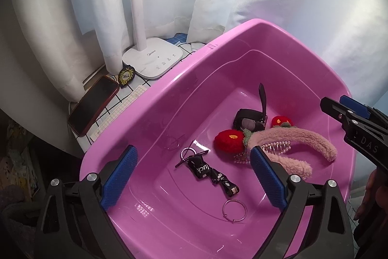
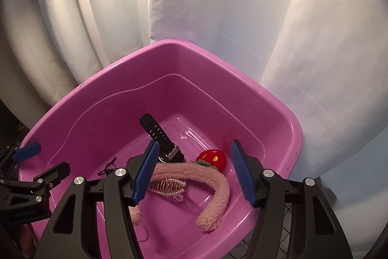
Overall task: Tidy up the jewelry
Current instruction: 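Open the left tool to drop the clip while the right tool drops the headband, then withdraw both open tools from the tub back over the table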
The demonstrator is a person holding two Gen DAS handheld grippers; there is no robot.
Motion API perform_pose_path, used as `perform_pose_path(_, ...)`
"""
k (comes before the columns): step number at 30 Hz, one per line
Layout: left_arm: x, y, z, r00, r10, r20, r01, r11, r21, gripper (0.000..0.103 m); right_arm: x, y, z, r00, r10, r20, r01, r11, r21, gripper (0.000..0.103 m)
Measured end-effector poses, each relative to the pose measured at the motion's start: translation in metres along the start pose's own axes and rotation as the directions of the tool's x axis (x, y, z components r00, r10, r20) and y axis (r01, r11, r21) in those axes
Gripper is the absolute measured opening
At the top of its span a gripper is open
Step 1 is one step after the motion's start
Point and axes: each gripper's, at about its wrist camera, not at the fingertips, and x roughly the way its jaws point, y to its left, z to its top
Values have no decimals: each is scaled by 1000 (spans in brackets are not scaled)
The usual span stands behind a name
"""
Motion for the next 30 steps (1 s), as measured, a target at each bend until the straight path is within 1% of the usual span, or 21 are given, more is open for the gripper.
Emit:
perform_pose_path(3,-5,0,-1,1000,3,17,-3,1000,5,94,-8,2,-1,1000,-1,10,1,1000,-1,65)
perform_pose_path(8,-13,-3,-5,999,11,39,-13,999,39,96,-16,5,-3,1000,0,24,0,1000,3,65)
perform_pose_path(15,-26,-5,-14,998,14,63,-17,999,51,97,-35,6,-11,999,0,46,-1,1000,7,68)
perform_pose_path(23,-45,-13,-26,997,2,73,-5,999,46,97,-58,-1,-31,997,8,71,-11,999,37,68)
perform_pose_path(30,-68,-31,-43,995,6,102,-10,999,42,97,-85,-10,-58,995,39,93,-43,998,42,68)
